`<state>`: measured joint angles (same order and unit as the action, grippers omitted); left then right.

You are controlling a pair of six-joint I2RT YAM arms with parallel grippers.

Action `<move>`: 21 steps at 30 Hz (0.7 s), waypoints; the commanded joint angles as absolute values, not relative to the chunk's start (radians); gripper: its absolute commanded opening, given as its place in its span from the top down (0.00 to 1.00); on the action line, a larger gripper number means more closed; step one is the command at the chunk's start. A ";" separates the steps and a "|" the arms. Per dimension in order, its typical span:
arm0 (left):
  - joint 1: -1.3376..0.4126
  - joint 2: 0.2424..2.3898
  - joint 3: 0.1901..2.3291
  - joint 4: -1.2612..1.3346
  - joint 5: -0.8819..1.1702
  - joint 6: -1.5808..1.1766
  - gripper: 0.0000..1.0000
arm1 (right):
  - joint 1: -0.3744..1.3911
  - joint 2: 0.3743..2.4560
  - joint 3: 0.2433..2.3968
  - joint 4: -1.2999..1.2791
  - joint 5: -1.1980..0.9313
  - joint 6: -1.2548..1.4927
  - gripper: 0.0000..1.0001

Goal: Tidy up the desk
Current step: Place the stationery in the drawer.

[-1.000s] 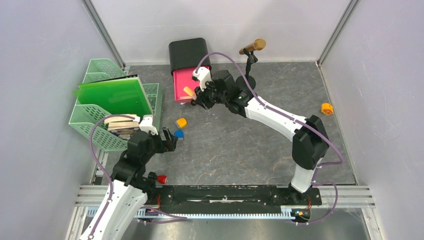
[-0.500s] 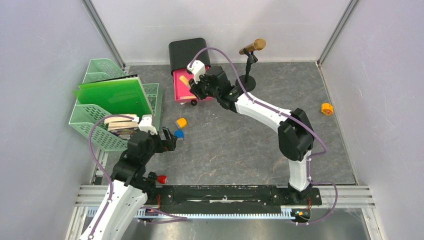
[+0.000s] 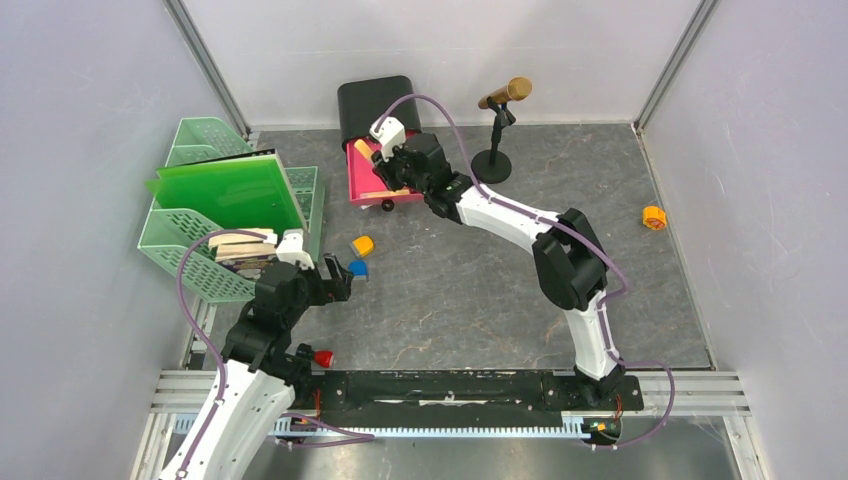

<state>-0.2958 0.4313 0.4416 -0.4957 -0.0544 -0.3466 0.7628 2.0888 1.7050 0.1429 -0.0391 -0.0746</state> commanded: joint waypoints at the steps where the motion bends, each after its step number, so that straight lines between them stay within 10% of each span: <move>1: -0.291 0.419 0.441 -0.481 -0.093 -0.363 0.00 | 0.761 2.120 1.784 0.214 -0.007 -0.092 1.00; 15: -0.290 0.432 0.443 -0.482 -0.091 -0.365 0.00 | 0.761 2.113 1.686 0.254 -0.006 -0.109 0.95; 21: -0.291 0.428 0.443 -0.483 -0.093 -0.365 0.00 | 0.762 2.112 1.676 0.248 0.026 -0.123 0.66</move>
